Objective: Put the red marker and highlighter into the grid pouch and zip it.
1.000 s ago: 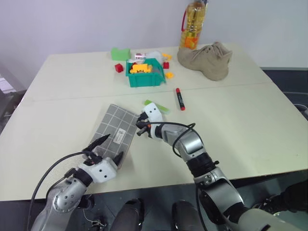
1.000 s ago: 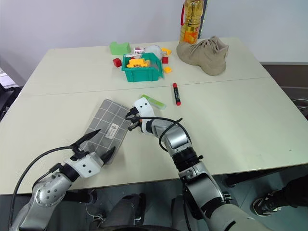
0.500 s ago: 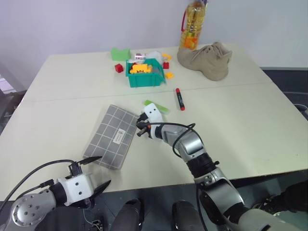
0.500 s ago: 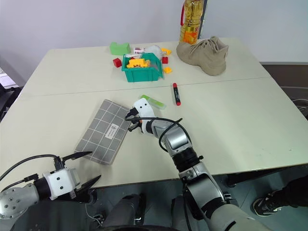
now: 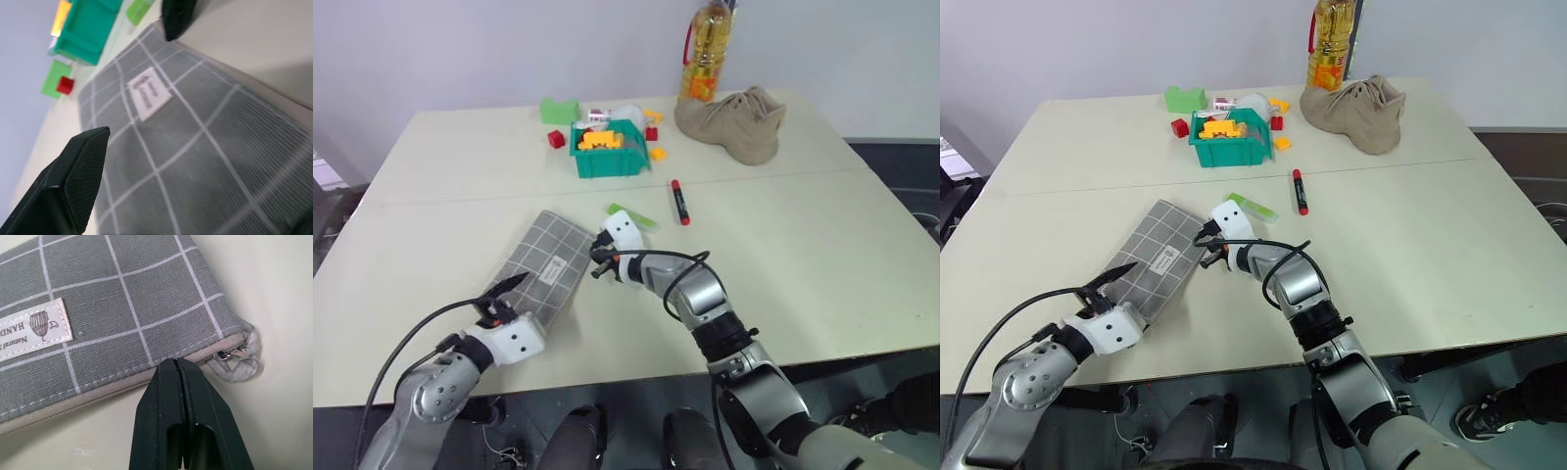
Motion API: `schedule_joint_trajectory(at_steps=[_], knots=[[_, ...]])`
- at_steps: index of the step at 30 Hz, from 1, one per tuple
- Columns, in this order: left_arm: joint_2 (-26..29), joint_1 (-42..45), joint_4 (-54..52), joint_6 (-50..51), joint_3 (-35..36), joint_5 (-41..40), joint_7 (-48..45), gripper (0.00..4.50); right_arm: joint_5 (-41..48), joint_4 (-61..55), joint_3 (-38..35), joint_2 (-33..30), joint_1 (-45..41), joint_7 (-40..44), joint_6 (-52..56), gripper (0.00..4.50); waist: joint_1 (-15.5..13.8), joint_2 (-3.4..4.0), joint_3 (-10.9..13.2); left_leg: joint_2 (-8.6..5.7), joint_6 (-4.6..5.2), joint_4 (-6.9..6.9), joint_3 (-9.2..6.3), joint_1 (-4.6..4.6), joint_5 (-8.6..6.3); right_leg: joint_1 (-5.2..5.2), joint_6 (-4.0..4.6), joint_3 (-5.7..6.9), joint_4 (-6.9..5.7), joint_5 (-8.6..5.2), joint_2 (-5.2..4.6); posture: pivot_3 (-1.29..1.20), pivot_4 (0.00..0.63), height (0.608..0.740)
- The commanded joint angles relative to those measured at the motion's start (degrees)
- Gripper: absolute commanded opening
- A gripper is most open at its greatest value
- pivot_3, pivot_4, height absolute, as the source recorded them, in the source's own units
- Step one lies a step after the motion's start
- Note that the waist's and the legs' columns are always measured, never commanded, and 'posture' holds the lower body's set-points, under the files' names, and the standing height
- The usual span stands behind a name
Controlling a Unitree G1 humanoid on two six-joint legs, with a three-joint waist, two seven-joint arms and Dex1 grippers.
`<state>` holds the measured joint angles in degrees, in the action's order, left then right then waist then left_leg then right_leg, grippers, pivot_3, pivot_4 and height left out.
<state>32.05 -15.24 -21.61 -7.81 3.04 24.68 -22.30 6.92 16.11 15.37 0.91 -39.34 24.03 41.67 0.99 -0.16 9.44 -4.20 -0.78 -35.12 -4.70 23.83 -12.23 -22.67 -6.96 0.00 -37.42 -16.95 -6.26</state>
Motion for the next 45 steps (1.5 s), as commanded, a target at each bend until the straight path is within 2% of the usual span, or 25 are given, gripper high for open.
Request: schedule_joint_trajectory(at_steps=[1, 10, 13, 20, 21, 26, 30, 33, 35, 39, 40, 45], knots=[[0.0, 0.4, -0.1, -0.7, 1.0, 0.3, 1.9, 4.50, -0.4, -1.1, 0.9, 0.6, 0.7, 0.1, 0.4, 0.04, 0.0, 0.00, 0.0, 0.00, 0.00, 0.00, 0.00, 0.00, 0.00, 0.00, 0.00, 0.00, 0.00, 0.00, 0.00, 0.00, 0.150, 0.740], [3.4, -3.1, 0.1, -10.3, 1.7, -6.8, -0.3, 4.50, -0.5, -0.9, 1.1, 0.6, 0.8, 0.2, 0.1, 0.04, 0.1, 0.00, 0.0, 0.00, -0.01, 0.04, 0.00, 0.01, 0.00, -0.03, 0.01, -0.02, 0.02, -0.01, -0.07, 0.00, 0.150, 0.740], [4.6, -2.4, 2.1, -11.6, 2.3, -6.9, -0.3, 3.68, -0.6, -0.7, 1.2, 0.6, 0.7, 0.2, -0.1, 0.00, 0.1, 0.00, 0.0, 0.00, -0.01, 0.04, 0.00, 0.00, -0.01, -0.03, 0.02, -0.02, 0.02, -0.01, -0.12, 0.00, 0.150, 0.740], [4.8, -1.1, 3.7, -14.1, 2.2, -8.1, 0.2, 0.24, -0.9, -0.8, 1.5, 0.5, 0.8, 0.2, -0.5, 0.00, 0.1, 0.01, 0.0, 0.00, -0.01, 0.04, 0.01, 0.01, 0.00, -0.03, 0.01, -0.02, 0.03, -0.01, -0.05, 0.00, 0.150, 0.740], [4.7, -1.1, 3.7, -14.2, 2.2, -8.3, 0.2, 0.05, -1.1, -0.9, 1.5, 0.5, 0.9, 0.2, -0.6, 0.00, 0.1, 0.01, 0.0, -0.01, -0.01, 0.05, 0.01, 0.00, 0.00, -0.03, 0.01, -0.02, 0.02, -0.01, -0.05, 0.00, 0.150, 0.740], [2.5, -0.9, 2.4, -11.3, 3.1, -13.4, -0.3, 0.05, -1.5, -3.2, 0.3, -0.2, 0.8, -0.2, -3.5, 0.00, 0.0, 0.01, 0.0, -0.01, -0.01, 0.04, 0.01, 0.01, 0.00, -0.02, 0.01, -0.02, 0.03, -0.01, -0.05, 0.00, 0.150, 0.740], [-0.3, -0.6, -0.3, -6.4, 5.0, -20.7, -0.6, 0.05, 2.8, -11.4, -3.6, -3.6, 0.6, 5.2, -7.1, 0.00, -0.1, 0.00, 0.0, -0.01, 0.00, -0.01, 0.01, 0.13, 0.00, -0.10, 0.00, -0.01, 0.02, 0.00, -0.05, 0.00, 0.150, 0.740], [-3.0, 0.7, -3.5, -1.4, 6.3, -29.1, -1.1, 0.00, 5.9, -17.1, -6.7, -11.3, 1.8, 11.8, -6.4, 0.88, -0.3, 0.00, 0.0, -0.01, 0.00, -0.02, -0.01, 0.15, 0.00, -0.08, -0.01, 0.01, 0.05, 0.00, -0.05, 0.00, 0.150, 0.740], [-4.1, 2.1, -5.4, 1.3, 6.9, -31.9, -1.0, 0.00, 7.1, -18.3, -8.1, -14.0, 2.0, 13.0, -5.7, 1.82, -0.4, -0.07, 0.0, -0.04, 0.01, -0.06, -0.02, 0.16, 0.00, -0.01, -0.02, 0.04, 0.11, -0.01, -0.08, 0.00, 0.150, 0.740], [-5.2, 5.7, -7.7, 5.3, 7.1, -35.5, -1.0, 0.00, 10.4, -20.1, -11.3, -16.5, 1.5, 14.0, -1.9, 4.07, 0.0, -0.06, 0.0, 0.01, 0.01, -0.03, -0.02, 0.15, 0.00, 0.20, -0.01, 0.03, 0.09, -0.01, -0.01, 0.00, 0.150, 0.740], [-5.3, 6.3, -8.2, 6.0, 6.9, -36.0, -1.2, 0.00, 10.7, -20.3, -11.4, -16.9, 1.4, 14.2, -1.4, 4.41, 0.2, -0.06, 0.0, 0.03, 0.01, -0.02, -0.02, 0.16, 0.00, 0.18, -0.01, 0.01, 0.09, -0.01, 0.01, 0.00, 0.150, 0.740], [-5.5, 8.8, -9.2, 7.9, 3.0, -36.1, -3.1, 0.00, 11.7, -19.9, -13.3, -16.4, -0.1, 11.0, 1.1, 4.41, -0.1, -0.06, 0.0, 0.03, 0.01, -0.01, 0.00, 0.20, 0.01, 0.15, -0.01, -0.01, 0.11, -0.01, 0.03, 0.00, 0.150, 0.740]])
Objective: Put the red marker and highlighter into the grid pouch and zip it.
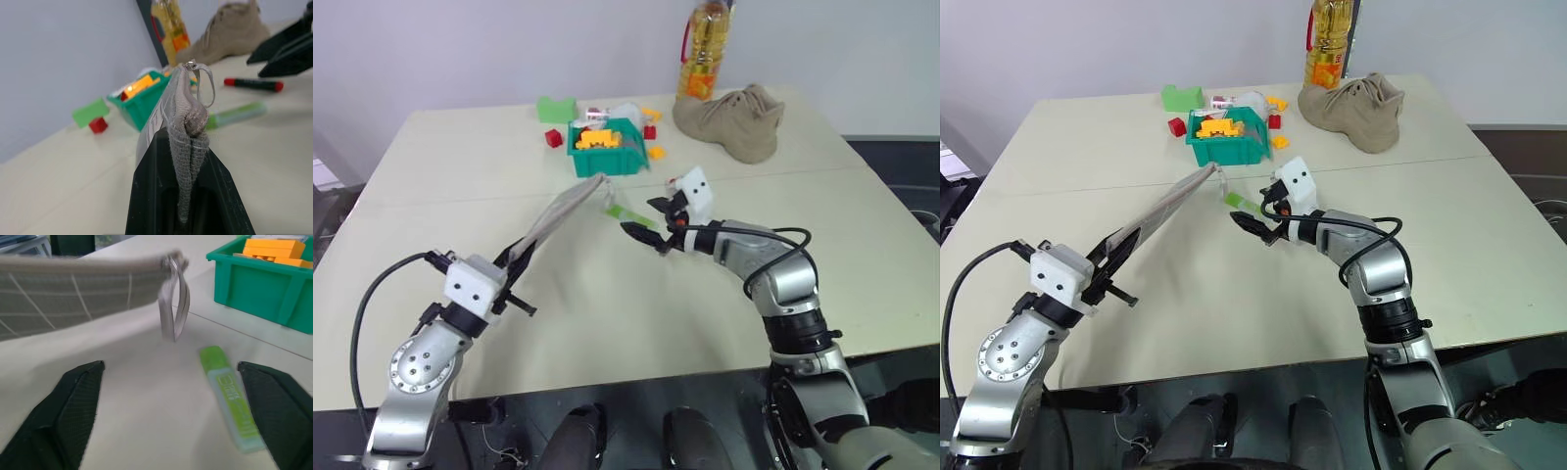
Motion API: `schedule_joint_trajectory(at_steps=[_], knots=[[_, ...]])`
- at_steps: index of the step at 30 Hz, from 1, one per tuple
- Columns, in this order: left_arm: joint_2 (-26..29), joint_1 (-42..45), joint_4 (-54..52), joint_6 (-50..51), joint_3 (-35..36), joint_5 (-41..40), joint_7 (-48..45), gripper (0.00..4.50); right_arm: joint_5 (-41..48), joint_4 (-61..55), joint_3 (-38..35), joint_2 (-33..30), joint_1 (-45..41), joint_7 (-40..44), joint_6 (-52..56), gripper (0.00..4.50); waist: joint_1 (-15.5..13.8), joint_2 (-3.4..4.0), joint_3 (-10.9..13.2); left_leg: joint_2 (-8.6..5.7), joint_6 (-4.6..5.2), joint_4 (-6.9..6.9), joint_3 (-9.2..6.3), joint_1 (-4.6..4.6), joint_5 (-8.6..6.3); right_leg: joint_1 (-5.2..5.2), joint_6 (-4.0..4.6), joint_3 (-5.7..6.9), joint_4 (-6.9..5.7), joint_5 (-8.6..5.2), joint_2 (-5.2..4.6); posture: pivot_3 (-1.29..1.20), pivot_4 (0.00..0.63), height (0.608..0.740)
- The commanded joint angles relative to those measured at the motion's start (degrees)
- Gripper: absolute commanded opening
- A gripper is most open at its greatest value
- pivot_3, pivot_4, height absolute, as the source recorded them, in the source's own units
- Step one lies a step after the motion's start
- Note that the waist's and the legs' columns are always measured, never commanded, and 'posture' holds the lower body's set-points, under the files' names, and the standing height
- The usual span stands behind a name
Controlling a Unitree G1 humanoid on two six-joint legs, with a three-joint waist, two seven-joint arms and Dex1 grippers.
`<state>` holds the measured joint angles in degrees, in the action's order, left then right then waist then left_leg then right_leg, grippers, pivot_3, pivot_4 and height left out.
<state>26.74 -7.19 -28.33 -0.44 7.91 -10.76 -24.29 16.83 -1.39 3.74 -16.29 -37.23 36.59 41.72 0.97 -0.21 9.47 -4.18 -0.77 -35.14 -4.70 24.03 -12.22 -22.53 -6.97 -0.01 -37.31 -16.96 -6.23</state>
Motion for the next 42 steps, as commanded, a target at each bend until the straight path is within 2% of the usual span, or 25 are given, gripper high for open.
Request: schedule_joint_trajectory(at_steps=[1, 9, 10, 13, 19, 23, 29, 34, 42], knots=[[-0.1, 0.9, -2.5, 0.5, -2.7, -0.4, -1.7, 0.00, 1.8, -2.0, -2.0, 1.1, -2.5, -2.3, 1.3, 4.41, -0.1, 0.00, 0.0, 0.00, 0.00, -0.01, 0.00, 0.01, 0.00, 0.00, 0.00, 0.00, 0.00, 0.00, 0.00, 0.00, 0.150, 0.740], [0.1, 1.9, -2.0, -0.5, -5.3, 0.6, -4.0, 0.00, 0.9, 1.5, -2.1, 1.9, -4.7, -5.6, 1.7, 4.41, -0.2, 0.00, 0.0, -0.01, 0.00, -0.02, 0.00, 0.02, 0.00, 0.00, 0.00, 0.00, 0.01, 0.00, -0.01, 0.00, 0.150, 0.740], [0.1, 1.9, -2.1, -0.6, -5.4, 0.8, -4.1, 0.00, 0.9, 1.9, -2.1, 1.9, -4.9, -5.7, 1.7, 4.18, -0.2, 0.00, 0.0, -0.01, 0.00, -0.02, 0.00, 0.02, 0.00, 0.00, 0.00, 0.00, 0.01, 0.00, -0.02, 0.00, 0.150, 0.740], [-0.1, 1.8, -2.2, -0.6, -5.2, 0.9, -4.0, 0.00, 1.1, 2.8, -2.1, 1.8, -5.1, -5.9, 2.0, 3.16, -0.2, 0.00, 0.0, -0.01, 0.00, -0.01, 0.00, 0.02, 0.00, 0.00, 0.00, -0.01, 0.02, 0.00, -0.02, 0.00, 0.150, 0.740], [-0.2, 1.4, -2.6, -0.5, -5.0, 0.9, -3.9, 0.00, 1.4, 2.5, -1.8, 1.6, -4.9, -5.4, 1.7, 0.03, -0.2, 0.00, 0.0, -0.01, 0.00, -0.01, 0.00, 0.02, 0.00, 0.00, 0.00, 0.00, 0.02, 0.00, -0.01, 0.00, 0.150, 0.740], [-0.1, 1.1, -2.6, -0.5, -4.8, 1.1, -3.9, 0.00, 0.8, 0.7, 0.0, 0.7, -4.4, -3.8, 0.8, 0.03, -0.2, 0.01, 0.0, -0.01, 0.00, -0.01, 0.00, 0.02, 0.00, 0.00, 0.00, -0.01, 0.02, 0.00, -0.01, 0.00, 0.150, 0.740], [-0.7, 2.0, -1.8, -0.4, -5.6, 2.3, -3.3, 0.00, -0.5, -9.4, 9.0, -4.4, -2.2, 3.6, -0.9, 0.03, -0.2, 0.01, 0.0, -0.02, 0.00, -0.02, 0.00, 0.07, 0.00, -0.02, 0.00, 0.00, 0.05, 0.00, -0.02, 0.00, 0.150, 0.740], [-2.1, 3.1, -1.0, -0.7, -6.9, 5.0, -1.7, 0.00, -0.2, -16.2, 14.3, -5.4, -2.4, 6.7, 0.0, 0.03, -0.2, 0.00, 0.0, 0.00, 0.00, -0.02, -0.02, 0.07, 0.00, -0.03, 0.00, 0.00, 0.04, 0.00, -0.01, 0.00, 0.150, 0.740], [-5.4, 6.0, 0.7, -1.7, -8.9, 9.3, 1.4, 0.00, 2.2, -23.1, 19.0, -1.8, -4.5, 8.2, 3.1, 0.03, -0.4, -0.02, 0.0, -0.03, 0.00, -0.06, -0.05, 0.08, 0.00, -0.01, 0.00, 0.02, 0.05, 0.00, -0.02, 0.00, 0.150, 0.740]])
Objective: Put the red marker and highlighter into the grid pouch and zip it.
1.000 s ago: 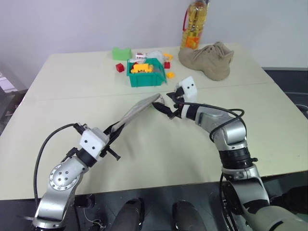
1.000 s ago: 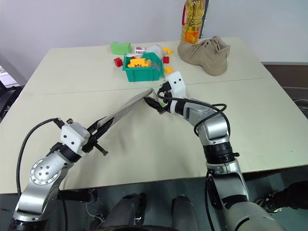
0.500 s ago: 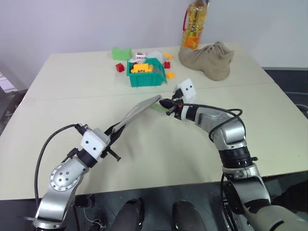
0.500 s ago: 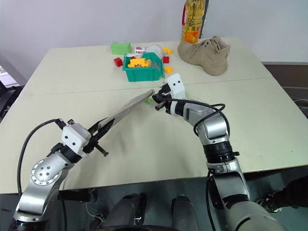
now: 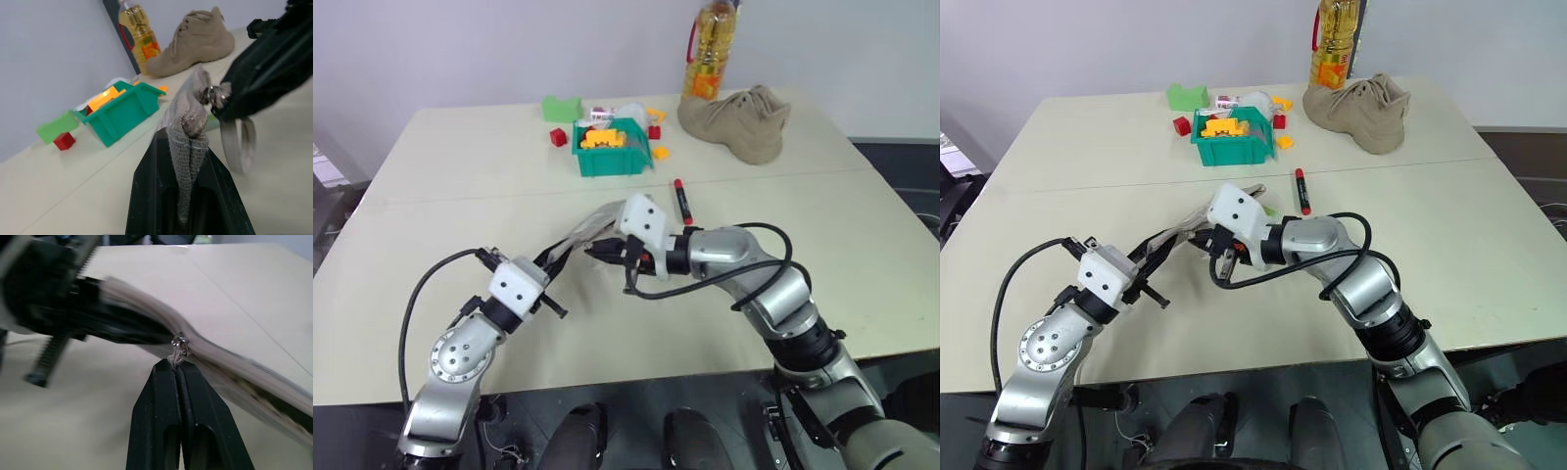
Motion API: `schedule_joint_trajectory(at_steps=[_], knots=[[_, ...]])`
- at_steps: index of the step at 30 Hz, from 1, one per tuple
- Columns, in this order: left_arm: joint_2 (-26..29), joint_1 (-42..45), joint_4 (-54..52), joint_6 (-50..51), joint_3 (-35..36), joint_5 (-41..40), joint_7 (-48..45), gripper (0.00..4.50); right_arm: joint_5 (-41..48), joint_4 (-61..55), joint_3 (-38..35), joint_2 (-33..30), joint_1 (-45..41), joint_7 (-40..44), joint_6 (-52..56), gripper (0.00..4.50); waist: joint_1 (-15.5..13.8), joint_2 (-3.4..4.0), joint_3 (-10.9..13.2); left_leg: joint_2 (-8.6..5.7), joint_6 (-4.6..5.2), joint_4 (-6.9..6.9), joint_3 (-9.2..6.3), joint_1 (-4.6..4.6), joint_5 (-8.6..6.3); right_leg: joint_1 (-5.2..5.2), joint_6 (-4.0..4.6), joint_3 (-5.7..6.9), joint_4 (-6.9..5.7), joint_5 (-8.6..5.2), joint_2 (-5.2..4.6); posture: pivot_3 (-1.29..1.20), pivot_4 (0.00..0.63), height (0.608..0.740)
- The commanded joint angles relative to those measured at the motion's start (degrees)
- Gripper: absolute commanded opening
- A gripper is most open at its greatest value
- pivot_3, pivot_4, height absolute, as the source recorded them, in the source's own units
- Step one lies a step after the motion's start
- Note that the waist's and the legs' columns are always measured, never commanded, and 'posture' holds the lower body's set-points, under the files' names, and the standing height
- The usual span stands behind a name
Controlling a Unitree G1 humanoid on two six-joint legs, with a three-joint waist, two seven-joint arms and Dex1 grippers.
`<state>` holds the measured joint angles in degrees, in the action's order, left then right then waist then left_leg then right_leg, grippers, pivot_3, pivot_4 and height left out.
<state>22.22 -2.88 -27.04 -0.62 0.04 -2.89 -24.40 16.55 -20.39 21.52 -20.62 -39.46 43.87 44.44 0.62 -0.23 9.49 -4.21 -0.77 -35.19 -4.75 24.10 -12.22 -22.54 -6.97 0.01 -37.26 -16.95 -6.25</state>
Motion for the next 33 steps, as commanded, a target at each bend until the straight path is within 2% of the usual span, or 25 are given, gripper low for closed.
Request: schedule_joint_trajectory(at_steps=[1, 5, 6, 9, 13, 19, 24, 28, 31, 33], knots=[[-1.2, 1.9, -0.5, -1.5, -1.1, 1.7, 1.8, 0.00, 2.4, -3.7, 1.1, 2.7, -2.5, 0.8, 0.5, 0.03, 0.0, 0.00, 0.0, 0.00, 0.00, 0.00, -0.01, 0.00, 0.00, 0.00, 0.00, 0.00, 0.00, 0.00, 0.00, 0.00, 0.150, 0.740], [-1.9, 2.2, 0.0, -1.8, -1.2, 3.0, 2.8, 0.00, 2.5, -2.8, 0.1, 2.5, -2.8, 1.4, 0.5, 0.03, 0.0, 0.00, 0.0, 0.00, 0.00, 0.00, -0.01, 0.00, 0.00, 0.00, 0.00, 0.00, 0.00, 0.00, 0.01, 0.00, 0.150, 0.740], [-2.1, 2.2, 0.2, -2.1, -0.7, 3.4, 3.5, 0.00, 3.4, -2.7, -1.3, 2.0, -2.7, 1.7, 1.1, 0.29, 0.0, 0.00, 0.0, -0.01, 0.00, 0.00, -0.01, 0.00, 0.00, 0.00, 0.00, 0.01, 0.00, 0.00, 0.01, 0.00, 0.150, 0.740], [-2.1, 2.3, 1.1, -2.6, 0.8, 3.9, 4.9, 0.00, 4.0, -0.7, -5.3, -0.4, -2.3, 1.6, 1.7, 1.38, -0.1, -0.01, 0.0, -0.01, 0.00, 0.00, -0.01, 0.00, 0.00, 0.00, 0.00, 0.01, 0.00, 0.00, 0.01, 0.00, 0.150, 0.740], [-1.6, 2.7, 2.7, -4.0, 2.5, 4.9, 6.3, 0.00, -0.5, 10.1, -10.6, -3.0, -2.8, -5.3, 1.3, 3.50, -0.1, -0.05, 0.0, -0.02, 0.00, -0.04, -0.01, 0.00, 0.00, 0.04, -0.01, 0.02, 0.00, 0.00, 0.00, 0.00, 0.150, 0.740], [-1.5, 2.7, 6.8, -6.5, 4.0, 4.7, 7.3, 0.00, -5.6, 31.9, -19.0, 1.1, -6.7, -21.1, -0.4, 3.50, 0.2, -0.04, 0.0, -0.01, -0.04, 0.03, 0.06, 0.01, 0.02, -0.05, 0.00, -0.02, -0.02, 0.01, 0.01, 0.00, 0.150, 0.740], [-1.6, 2.4, 9.0, -8.2, 3.7, 4.6, 7.1, 0.00, -8.9, 45.5, -19.6, 3.9, -9.4, -25.2, -6.9, 3.50, 0.4, -0.04, 0.0, 0.01, -0.05, 0.05, 0.09, 0.12, 0.04, -0.17, 0.00, -0.03, -0.04, 0.01, 0.02, 0.00, 0.150, 0.740], [-1.9, 1.7, 9.4, -8.7, 3.6, 4.3, 7.2, 0.00, -9.2, 50.9, -20.4, 5.1, -10.9, -26.0, -8.8, 3.50, 0.2, -0.04, 0.0, 0.01, -0.05, 0.01, 0.09, 0.13, 0.05, -0.15, 0.00, -0.03, -0.06, 0.01, 0.02, 0.00, 0.150, 0.740], [-2.2, 0.7, 9.2, -8.9, 3.6, 4.1, 7.3, 0.00, -9.0, 52.6, -21.7, 5.7, -11.3, -27.1, -9.5, 2.67, 0.2, -0.04, 0.0, 0.00, -0.05, -0.01, 0.08, 0.14, 0.05, -0.15, -0.01, -0.04, -0.07, 0.01, 0.02, 0.00, 0.150, 0.740], [-2.6, 0.2, 9.0, -8.8, 3.7, 3.9, 7.5, 0.00, -8.8, 52.5, -22.2, 5.8, -11.2, -27.2, -9.5, 1.61, 0.2, -0.04, 0.0, 0.00, -0.06, -0.01, 0.08, 0.14, 0.05, -0.15, 0.00, -0.03, -0.08, 0.01, 0.02, 0.00, 0.150, 0.740]])
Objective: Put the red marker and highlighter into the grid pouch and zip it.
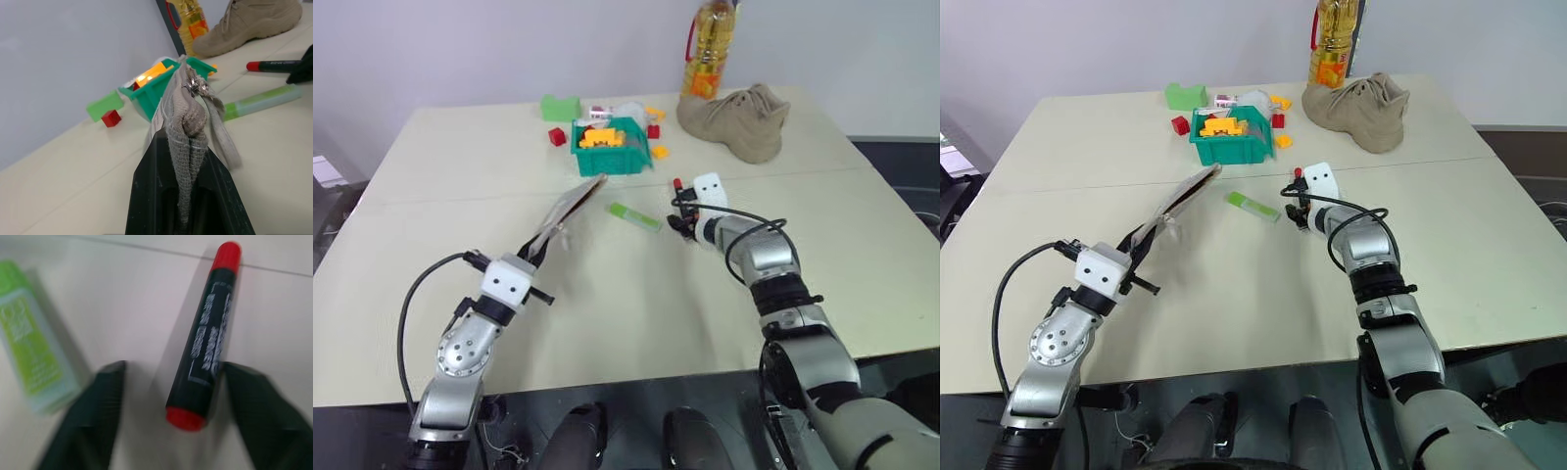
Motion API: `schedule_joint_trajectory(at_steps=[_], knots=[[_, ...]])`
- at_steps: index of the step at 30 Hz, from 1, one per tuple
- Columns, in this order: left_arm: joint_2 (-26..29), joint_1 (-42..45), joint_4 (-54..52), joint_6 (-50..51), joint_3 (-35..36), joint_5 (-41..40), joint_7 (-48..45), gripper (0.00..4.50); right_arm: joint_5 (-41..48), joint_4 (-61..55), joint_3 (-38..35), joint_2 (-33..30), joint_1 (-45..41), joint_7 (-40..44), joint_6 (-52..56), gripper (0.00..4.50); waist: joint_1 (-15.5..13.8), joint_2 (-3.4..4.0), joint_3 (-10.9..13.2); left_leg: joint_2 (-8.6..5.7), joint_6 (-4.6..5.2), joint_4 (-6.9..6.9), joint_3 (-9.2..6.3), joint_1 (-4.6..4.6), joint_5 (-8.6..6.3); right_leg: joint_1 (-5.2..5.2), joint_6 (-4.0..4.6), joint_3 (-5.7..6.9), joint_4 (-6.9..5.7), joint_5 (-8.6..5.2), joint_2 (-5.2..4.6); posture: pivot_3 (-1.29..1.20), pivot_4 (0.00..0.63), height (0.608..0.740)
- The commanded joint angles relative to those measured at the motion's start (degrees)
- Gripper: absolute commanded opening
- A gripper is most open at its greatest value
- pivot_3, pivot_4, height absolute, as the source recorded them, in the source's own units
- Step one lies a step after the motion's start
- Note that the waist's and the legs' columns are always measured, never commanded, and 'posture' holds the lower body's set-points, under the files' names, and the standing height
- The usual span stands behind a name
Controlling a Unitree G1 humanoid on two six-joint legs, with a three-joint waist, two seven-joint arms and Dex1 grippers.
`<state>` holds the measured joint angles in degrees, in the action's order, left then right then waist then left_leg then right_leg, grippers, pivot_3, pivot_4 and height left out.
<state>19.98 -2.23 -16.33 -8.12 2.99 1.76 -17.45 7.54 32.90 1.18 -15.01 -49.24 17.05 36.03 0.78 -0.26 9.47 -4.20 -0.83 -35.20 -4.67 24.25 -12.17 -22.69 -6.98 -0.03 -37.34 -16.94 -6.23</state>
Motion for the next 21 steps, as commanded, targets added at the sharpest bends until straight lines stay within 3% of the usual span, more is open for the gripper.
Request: schedule_joint_trajectory(at_steps=[1, 2, 3, 8, 13, 21], knots=[[-0.6, -0.7, -1.8, -1.2, 0.8, -1.1, 0.5, 0.00, 0.3, -1.4, -1.8, 0.0, -1.2, -0.3, -1.0, 1.11, 0.0, 0.00, 0.0, 0.00, 0.00, 0.00, 0.00, 0.00, 0.00, 0.00, 0.00, 0.00, 0.00, 0.00, 0.00, 0.00, 0.150, 0.740], [-0.8, -0.9, -1.9, -1.1, 0.8, -1.6, 0.3, 0.00, 0.1, -2.3, -1.6, -0.3, -1.0, 0.1, -1.1, 0.52, 0.0, 0.00, 0.0, 0.00, 0.00, 0.00, 0.00, 0.00, 0.00, -0.01, 0.00, 0.00, 0.00, 0.00, 0.00, 0.00, 0.150, 0.740], [-1.0, -1.0, -2.1, -1.0, 0.7, -2.1, 0.1, 0.00, -0.5, -3.9, -0.9, -0.9, -0.5, 0.7, -1.2, 0.37, 0.0, 0.00, 0.0, 0.00, 0.00, 0.00, 0.00, 0.01, 0.00, -0.01, 0.00, 0.00, 0.00, 0.00, 0.00, 0.00, 0.150, 0.740], [-1.5, -1.1, -3.2, -0.5, -0.2, -4.4, -1.6, 0.00, -3.5, -18.9, 5.7, -9.6, 4.3, 12.3, -7.6, 0.37, -0.3, 0.03, 0.0, -0.02, 0.00, -0.04, 0.00, 0.13, 0.00, -0.09, 0.00, 0.00, 0.01, 0.00, -0.01, 0.00, 0.150, 0.740], [-1.0, -0.1, -3.8, 0.0, -1.2, -6.2, -4.1, 0.00, 0.2, -32.8, 4.7, -19.0, 9.5, 25.1, -12.0, 0.37, -0.1, 0.02, 0.0, 0.00, 0.01, -0.06, -0.01, 0.14, 0.00, -0.07, -0.01, 0.03, 0.02, 0.00, 0.00, 0.00, 0.150, 0.740], [-0.5, 2.1, -2.9, 0.2, -1.8, -7.2, -6.1, 0.00, 2.0, -40.1, 4.2, -24.2, 12.7, 31.3, -10.9, 0.37, -0.2, 0.01, 0.0, 0.02, 0.01, -0.09, -0.02, 0.10, 0.00, -0.02, -0.01, 0.03, 0.02, 0.00, 0.01, 0.00, 0.150, 0.740]])
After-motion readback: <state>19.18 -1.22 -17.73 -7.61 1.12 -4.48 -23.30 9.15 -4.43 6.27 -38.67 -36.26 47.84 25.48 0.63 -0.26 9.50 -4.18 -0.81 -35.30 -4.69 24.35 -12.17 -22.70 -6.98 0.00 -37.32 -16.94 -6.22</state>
